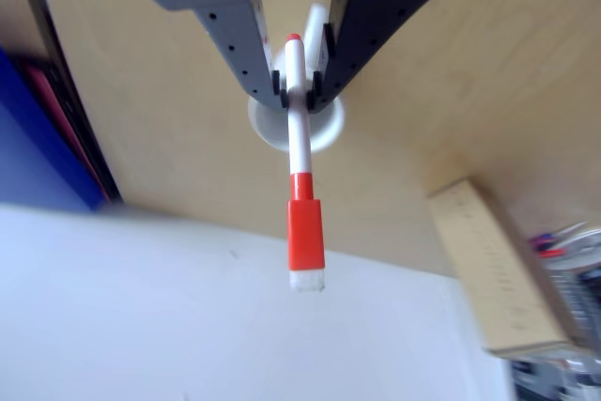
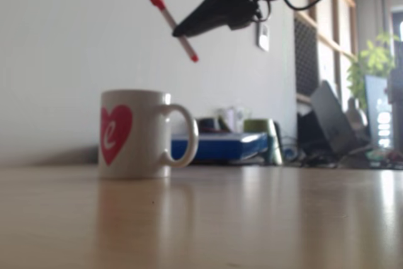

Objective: Grab the pen and place it in the cup.

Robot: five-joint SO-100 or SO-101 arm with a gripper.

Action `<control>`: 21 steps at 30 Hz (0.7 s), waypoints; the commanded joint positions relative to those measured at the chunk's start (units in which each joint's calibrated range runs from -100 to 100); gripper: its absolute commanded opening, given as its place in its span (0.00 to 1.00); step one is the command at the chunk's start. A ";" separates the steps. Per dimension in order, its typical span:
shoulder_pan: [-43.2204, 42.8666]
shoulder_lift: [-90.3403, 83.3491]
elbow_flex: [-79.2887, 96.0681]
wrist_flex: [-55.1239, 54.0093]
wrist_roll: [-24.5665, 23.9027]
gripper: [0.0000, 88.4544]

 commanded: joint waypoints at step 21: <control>1.46 25.41 -15.88 -16.99 -2.62 0.01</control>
